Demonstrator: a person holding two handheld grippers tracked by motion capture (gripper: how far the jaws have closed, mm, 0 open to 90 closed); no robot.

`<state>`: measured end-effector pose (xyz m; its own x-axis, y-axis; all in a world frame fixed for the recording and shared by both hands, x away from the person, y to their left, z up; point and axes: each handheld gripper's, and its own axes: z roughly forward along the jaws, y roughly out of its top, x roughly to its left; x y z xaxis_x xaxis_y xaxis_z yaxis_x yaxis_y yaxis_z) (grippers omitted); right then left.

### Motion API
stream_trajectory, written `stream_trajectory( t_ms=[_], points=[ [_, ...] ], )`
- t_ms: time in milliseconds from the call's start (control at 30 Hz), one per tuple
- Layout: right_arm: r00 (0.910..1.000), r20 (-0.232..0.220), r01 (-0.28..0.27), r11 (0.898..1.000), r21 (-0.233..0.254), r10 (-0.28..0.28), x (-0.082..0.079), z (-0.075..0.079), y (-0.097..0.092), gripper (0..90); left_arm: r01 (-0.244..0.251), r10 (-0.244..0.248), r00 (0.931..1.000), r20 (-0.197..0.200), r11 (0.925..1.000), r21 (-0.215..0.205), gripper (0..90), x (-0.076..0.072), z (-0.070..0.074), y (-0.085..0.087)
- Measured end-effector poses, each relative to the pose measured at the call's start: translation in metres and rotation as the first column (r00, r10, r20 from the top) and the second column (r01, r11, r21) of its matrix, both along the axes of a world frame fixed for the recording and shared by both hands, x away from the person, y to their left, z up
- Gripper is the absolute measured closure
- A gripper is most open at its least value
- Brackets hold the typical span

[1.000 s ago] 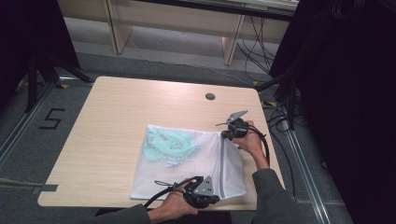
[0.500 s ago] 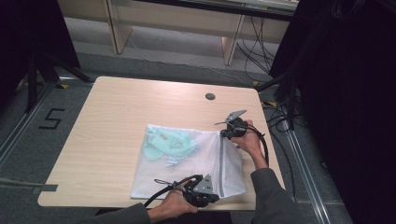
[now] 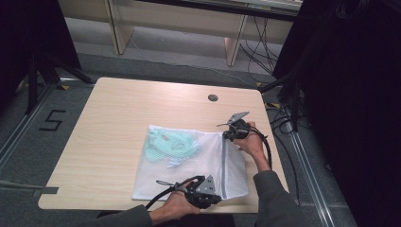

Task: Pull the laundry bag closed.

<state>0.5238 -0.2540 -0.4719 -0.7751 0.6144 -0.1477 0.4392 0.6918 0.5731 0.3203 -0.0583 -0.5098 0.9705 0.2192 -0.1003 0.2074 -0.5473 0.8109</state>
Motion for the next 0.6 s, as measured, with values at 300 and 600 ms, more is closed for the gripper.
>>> stream_trajectory(
  t_ms=[300, 600],
  points=[
    [0.9973, -0.004, 0.073, 0.997, 0.031, -0.073, 0.000, 0.001, 0.002, 69.9, -0.014, 0.014, 0.9998, -0.017, 0.9999, -0.007, 74.3, 0.002, 0.002, 0.001],
    [0.9938, -0.003, 0.111, 0.989, 0.096, -0.111, -0.014, 0.014, 0.003, 52.8, -0.073, 0.072, 0.9974, -0.003, 0.9954, -0.063, 52.8, 0.012, 0.019, 0.021]
  ],
)
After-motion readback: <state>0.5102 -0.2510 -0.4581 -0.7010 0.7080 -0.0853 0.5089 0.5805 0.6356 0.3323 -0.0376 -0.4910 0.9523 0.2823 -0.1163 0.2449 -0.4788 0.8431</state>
